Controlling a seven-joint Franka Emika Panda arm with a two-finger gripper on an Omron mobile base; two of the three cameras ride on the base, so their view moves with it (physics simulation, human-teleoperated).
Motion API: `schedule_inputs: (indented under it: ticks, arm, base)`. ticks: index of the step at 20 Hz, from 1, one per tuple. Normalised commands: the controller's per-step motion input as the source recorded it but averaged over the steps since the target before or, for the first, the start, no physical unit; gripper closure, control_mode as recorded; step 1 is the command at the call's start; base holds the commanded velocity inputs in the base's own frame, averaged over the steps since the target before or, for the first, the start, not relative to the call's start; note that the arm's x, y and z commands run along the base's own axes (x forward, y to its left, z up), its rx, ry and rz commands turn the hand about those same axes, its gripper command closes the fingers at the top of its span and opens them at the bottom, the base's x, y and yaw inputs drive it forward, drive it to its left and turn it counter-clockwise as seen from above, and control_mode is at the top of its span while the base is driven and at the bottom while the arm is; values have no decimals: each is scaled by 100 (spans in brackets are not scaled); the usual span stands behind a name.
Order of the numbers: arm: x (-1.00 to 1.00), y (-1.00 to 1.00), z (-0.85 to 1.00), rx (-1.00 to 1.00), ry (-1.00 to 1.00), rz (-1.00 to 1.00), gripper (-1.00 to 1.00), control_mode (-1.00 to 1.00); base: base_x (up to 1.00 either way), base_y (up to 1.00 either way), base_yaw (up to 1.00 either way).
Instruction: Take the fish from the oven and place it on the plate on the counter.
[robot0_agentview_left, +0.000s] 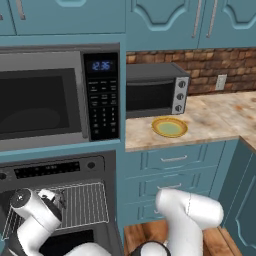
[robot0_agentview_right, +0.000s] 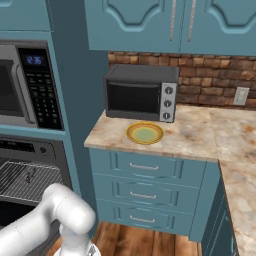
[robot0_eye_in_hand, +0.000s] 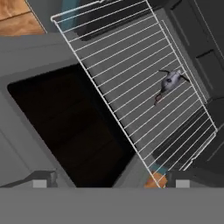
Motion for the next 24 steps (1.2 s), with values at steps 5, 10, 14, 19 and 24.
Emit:
schedule_inputs:
  ticks: [5,10,14,19,24]
  arm:
    - [-35,-11,1,14,-21,-33,-100,-100]
    - [0,-34,10,18,-15,-43,-100,-100]
    - [0,-45,16,44,-12,-43,-100,-100]
    - [5,-14,10,9,0,-6,-100,-100]
    - [50,-46,10,15,8,0,-100,-100]
  base:
    - [0,0,0]
    - [0,0,0]
    - [0,0,0]
    - [0,0,0]
    - [0,0,0]
